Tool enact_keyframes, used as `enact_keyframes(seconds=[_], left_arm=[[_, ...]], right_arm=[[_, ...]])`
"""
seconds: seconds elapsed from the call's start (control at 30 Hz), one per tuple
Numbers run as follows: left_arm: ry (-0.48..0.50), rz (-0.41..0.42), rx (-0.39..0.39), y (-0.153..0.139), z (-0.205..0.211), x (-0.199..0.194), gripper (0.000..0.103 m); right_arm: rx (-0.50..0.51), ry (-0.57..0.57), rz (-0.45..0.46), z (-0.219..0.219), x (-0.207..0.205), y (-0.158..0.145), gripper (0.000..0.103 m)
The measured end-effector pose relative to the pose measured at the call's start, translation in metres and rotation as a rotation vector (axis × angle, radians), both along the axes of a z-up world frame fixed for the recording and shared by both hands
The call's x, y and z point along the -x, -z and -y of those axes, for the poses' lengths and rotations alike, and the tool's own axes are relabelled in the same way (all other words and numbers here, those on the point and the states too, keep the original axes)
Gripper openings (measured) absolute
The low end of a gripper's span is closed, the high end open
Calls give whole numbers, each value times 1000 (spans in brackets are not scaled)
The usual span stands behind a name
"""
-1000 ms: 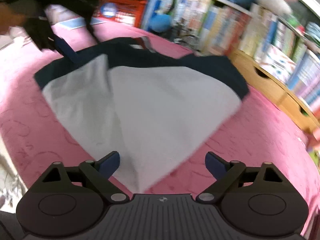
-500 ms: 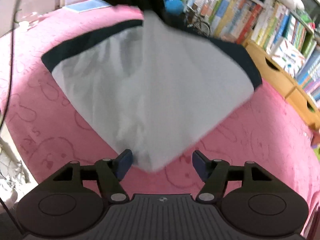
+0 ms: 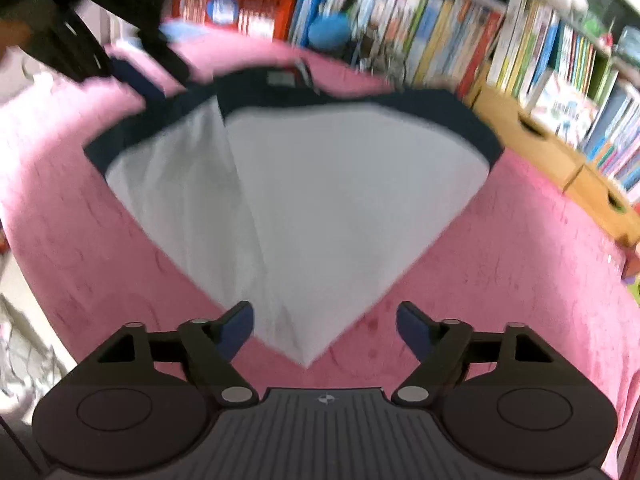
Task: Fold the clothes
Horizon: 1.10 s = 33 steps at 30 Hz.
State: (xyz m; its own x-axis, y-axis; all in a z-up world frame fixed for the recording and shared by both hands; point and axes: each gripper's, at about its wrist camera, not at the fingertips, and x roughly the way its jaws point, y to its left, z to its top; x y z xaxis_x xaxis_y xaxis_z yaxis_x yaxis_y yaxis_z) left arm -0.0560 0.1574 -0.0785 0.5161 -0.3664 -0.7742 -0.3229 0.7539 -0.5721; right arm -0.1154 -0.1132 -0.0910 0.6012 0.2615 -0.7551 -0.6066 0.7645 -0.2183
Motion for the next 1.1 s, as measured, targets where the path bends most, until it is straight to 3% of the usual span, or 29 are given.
enact_keyframes(seconds=[0.1, 0.23, 0.33, 0.37, 0.4, 0.43, 0.5, 0.67, 0.77, 0.93, 1.0, 1.1], left_arm=[[3, 8, 17, -9, -2, -3, 53], [-30, 37, 29, -18, -19, 10, 67], [-78, 19, 17, -23, -37, 19, 72], [-90, 15, 21, -24, -44, 23, 72], [-99, 13, 21, -25, -49, 25, 73], [-106, 12, 18, -26, -54, 26, 75], [-118, 11, 14, -27, -62, 29, 76], [-90, 4, 80, -18, -68, 13, 79], [9, -20, 131, -6, -55, -13, 87], [201, -125, 80, 19, -2, -65, 90], [258, -158, 49, 30, 21, -78, 90], [305, -162, 16, 37, 45, -83, 90]], right_arm=[[-34, -50, 75, -15, -4, -14, 92], [-24, -126, 177, -70, -18, -12, 97], [89, -140, 248, -124, -31, 8, 97], [133, -149, 256, -137, -37, 15, 94], [167, -165, 254, -148, -41, 20, 80], [175, -182, 238, -156, -45, 21, 49], [122, -171, 198, -156, -52, 10, 13], [38, -230, 147, -136, -50, -23, 7], [-12, -266, 78, -120, -48, -36, 7], [-75, -262, -75, -91, -49, -42, 7], [-117, -253, -171, -77, -54, -42, 7], [-175, -209, -406, -47, -67, -40, 12]])
